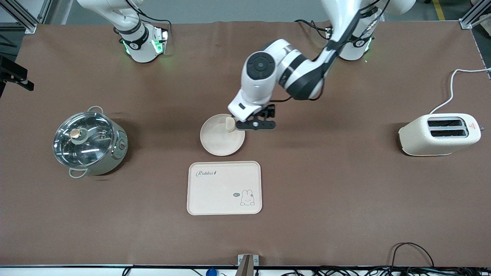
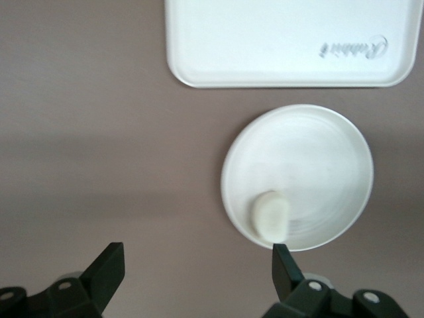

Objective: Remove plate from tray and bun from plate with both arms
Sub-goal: 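Lower the left gripper onto the white bun and grasp it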

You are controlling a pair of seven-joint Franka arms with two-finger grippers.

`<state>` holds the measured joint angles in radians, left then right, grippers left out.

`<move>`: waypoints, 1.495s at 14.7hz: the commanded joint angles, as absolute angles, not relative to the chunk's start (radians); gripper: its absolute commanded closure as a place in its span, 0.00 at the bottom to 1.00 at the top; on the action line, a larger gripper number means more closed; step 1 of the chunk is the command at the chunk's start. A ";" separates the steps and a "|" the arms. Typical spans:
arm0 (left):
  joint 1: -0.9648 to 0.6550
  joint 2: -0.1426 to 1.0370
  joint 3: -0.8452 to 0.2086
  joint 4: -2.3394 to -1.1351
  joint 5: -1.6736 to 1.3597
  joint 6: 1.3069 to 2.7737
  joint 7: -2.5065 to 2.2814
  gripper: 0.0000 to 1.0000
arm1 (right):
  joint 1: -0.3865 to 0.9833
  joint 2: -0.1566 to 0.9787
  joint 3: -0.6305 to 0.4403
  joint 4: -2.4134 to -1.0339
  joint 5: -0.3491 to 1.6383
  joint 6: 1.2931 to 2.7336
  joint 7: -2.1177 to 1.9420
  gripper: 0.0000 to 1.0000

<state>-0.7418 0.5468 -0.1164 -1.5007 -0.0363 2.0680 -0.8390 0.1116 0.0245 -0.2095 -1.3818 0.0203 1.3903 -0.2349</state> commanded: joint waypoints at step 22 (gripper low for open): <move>-0.882 0.801 -0.092 -1.476 0.006 2.356 -0.939 0.85 | 0.129 0.017 -0.226 -1.396 -0.017 1.381 -0.219 0.00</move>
